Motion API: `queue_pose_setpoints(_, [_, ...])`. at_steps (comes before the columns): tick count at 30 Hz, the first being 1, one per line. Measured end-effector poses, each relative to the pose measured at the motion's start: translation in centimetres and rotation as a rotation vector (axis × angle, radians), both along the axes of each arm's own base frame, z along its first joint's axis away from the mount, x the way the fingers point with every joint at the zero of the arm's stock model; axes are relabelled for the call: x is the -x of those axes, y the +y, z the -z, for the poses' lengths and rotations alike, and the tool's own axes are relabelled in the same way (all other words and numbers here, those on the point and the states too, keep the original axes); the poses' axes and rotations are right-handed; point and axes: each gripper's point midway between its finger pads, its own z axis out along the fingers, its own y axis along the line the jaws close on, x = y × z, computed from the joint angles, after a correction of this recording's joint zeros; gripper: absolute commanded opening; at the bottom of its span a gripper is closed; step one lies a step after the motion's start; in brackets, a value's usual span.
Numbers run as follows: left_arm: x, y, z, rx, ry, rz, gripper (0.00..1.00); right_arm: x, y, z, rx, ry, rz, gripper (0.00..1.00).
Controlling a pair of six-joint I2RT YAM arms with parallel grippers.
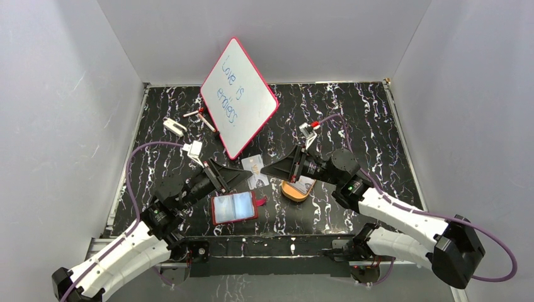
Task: Put the credit cards into the card holder
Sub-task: Pick up the credit card from the storage box.
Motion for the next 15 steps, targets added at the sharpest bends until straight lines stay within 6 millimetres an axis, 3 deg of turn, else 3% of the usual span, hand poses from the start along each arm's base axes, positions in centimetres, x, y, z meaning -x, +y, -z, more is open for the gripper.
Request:
queue_pose_setpoints(6, [0.3, -0.1, -1.1, 0.06, -0.034, 0.017, 0.27, 0.4, 0.3, 0.1, -0.008, 0.008, -0.034, 0.0])
queue_pose_setpoints(10, [0.5, -0.5, -1.1, 0.081, -0.032, 0.041, 0.0, 0.5, 0.4, 0.2, -0.008, 0.014, -0.047, 0.0])
queue_pose_setpoints(12, [0.7, -0.5, -1.3, 0.094, -0.035, 0.05, 0.0, 0.6, 0.4, 0.3, -0.007, 0.014, -0.05, 0.0])
queue_pose_setpoints(13, [0.8, -0.5, -1.6, 0.099, -0.045, 0.055, 0.0, 0.6, 0.5, 0.5, -0.004, 0.019, -0.052, 0.02])
queue_pose_setpoints(15, [0.8, -0.5, -1.6, 0.1, -0.048, 0.057, 0.0, 0.6, 0.5, 0.4, -0.005, 0.019, -0.055, 0.25])
